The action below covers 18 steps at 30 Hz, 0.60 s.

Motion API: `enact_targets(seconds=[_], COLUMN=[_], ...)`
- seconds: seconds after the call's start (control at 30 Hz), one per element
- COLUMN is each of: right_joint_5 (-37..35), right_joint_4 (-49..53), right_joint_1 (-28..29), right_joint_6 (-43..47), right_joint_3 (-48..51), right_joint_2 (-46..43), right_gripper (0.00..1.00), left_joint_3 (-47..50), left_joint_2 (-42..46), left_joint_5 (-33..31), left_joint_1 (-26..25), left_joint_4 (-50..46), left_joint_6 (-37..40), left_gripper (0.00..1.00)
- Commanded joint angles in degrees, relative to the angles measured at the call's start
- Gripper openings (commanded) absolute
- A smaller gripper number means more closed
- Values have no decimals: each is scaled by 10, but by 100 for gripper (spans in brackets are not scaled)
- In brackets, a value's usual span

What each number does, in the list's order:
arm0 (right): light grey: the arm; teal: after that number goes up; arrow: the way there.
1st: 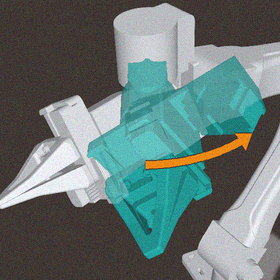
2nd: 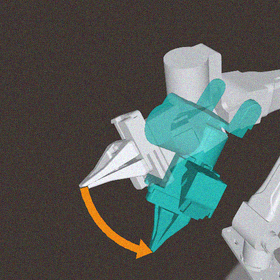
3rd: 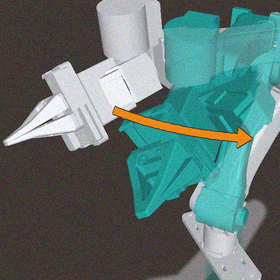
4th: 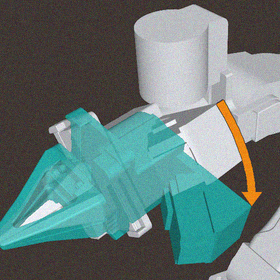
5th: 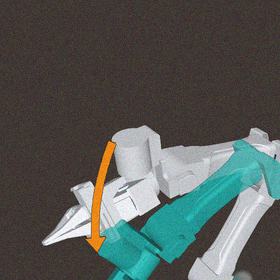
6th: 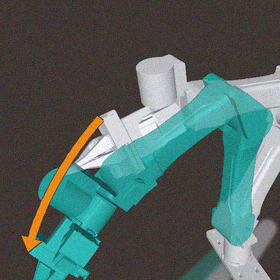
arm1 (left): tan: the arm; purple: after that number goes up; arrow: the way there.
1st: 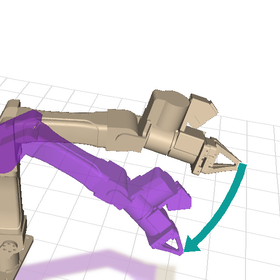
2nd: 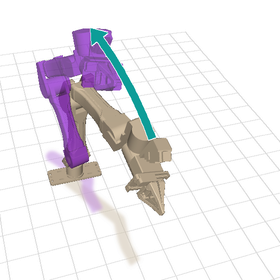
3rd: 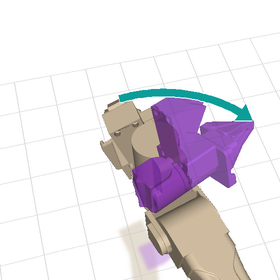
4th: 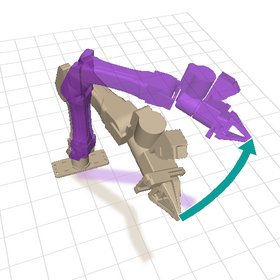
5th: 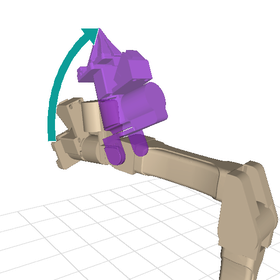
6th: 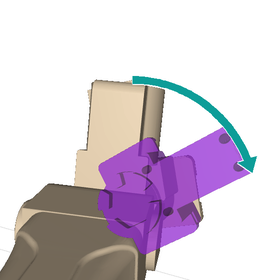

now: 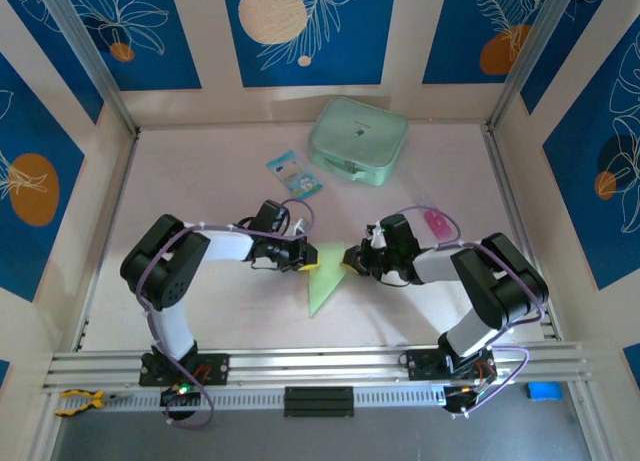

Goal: Fold a paper plane with a square sheet of paper (pick it up from the middle)

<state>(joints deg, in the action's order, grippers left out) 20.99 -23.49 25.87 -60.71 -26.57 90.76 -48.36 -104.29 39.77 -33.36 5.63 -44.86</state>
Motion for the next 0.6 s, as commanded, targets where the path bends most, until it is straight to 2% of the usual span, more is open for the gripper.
enact_targets(seconds=[0.0, 0.3, 0.43, 0.57], right_joint_5=[-18, -97, -90, -63], right_joint_4=[-18, -25, -21, -44], right_joint_1=[5, 54, 56, 52], right_joint_6=[-31, -91, -79, -70], right_joint_3=[24, 49, 47, 46], right_joint_2=[-22, -59, -62, -49], right_gripper=[10, 10, 12, 14], left_joint_3=[6, 3, 1, 7], left_joint_2=[3, -19, -26, -34], left_joint_5=[-9, -3, -10, -1], left_joint_1=[6, 7, 7, 7], left_joint_4=[10, 16, -9, 6], left_joint_6=[-6, -12, 2, 1], left_gripper=[12, 5, 0, 0])
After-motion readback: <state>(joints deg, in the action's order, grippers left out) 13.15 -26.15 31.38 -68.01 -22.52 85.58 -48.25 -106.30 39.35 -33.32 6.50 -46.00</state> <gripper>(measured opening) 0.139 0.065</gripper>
